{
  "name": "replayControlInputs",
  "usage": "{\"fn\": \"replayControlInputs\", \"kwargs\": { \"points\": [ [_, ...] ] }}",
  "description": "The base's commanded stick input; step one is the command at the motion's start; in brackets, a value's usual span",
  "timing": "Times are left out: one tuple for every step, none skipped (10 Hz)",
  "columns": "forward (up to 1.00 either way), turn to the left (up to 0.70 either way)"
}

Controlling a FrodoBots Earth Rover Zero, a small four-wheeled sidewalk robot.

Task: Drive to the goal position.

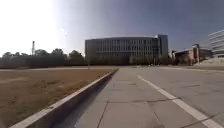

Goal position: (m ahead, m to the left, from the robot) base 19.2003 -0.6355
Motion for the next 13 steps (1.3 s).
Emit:
{"fn": "replayControlInputs", "kwargs": {
  "points": [
    [0.05, 0.00],
    [0.05, 0.00],
    [0.05, 0.00],
    [0.05, 0.00],
    [0.04, 0.00],
    [0.05, 0.00],
    [0.05, 0.00],
    [0.05, 0.00],
    [0.04, 0.00],
    [0.05, 0.00],
    [0.05, 0.00],
    [0.05, 0.00],
    [0.05, 0.00]
  ]
}}
